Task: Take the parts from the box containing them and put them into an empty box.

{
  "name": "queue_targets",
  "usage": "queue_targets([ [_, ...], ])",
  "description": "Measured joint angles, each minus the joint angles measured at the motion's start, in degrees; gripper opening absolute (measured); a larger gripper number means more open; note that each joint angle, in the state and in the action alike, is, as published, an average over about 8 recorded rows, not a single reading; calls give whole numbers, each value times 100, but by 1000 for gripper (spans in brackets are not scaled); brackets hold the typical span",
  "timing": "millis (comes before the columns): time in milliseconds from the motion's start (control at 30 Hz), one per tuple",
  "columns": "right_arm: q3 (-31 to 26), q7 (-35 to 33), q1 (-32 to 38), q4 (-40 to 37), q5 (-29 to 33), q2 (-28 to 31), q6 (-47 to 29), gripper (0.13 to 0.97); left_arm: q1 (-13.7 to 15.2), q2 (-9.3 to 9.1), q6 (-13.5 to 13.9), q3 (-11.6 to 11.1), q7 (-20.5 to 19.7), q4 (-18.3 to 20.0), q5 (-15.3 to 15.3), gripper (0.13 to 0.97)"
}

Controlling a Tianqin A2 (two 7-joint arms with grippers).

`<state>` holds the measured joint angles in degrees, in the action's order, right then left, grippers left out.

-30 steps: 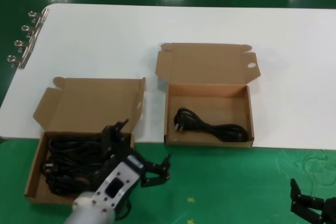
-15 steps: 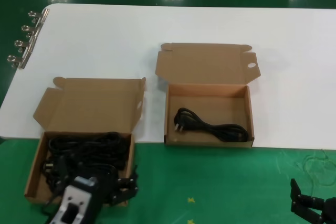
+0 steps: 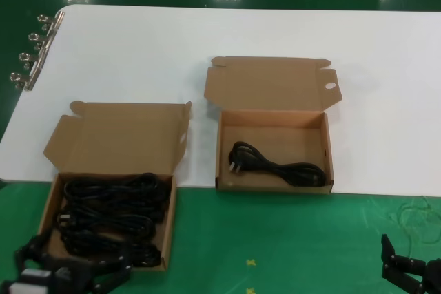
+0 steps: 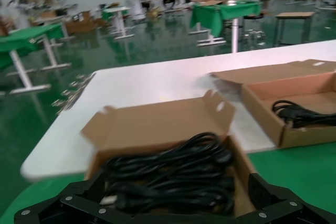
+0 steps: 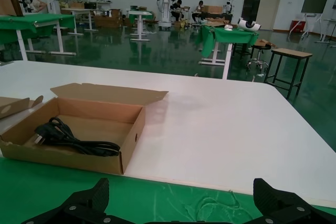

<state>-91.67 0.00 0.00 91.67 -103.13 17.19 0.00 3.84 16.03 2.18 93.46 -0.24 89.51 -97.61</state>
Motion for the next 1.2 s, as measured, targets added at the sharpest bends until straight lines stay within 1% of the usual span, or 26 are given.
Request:
queue_targets([
  [67, 0, 0, 0, 0, 0, 0, 0, 966, -78, 23, -44, -36, 6, 45, -113, 966],
  [167, 0, 0, 0, 0, 0, 0, 0, 966, -123, 37, -70, -57, 10, 70, -178, 966],
  [367, 0, 0, 0, 0, 0, 0, 0, 966, -115, 34, -64, -53, 8, 65, -166, 966],
  [1200, 0, 0, 0, 0, 0, 0, 0, 966, -211, 63, -119, -98, 13, 119, -304, 966],
])
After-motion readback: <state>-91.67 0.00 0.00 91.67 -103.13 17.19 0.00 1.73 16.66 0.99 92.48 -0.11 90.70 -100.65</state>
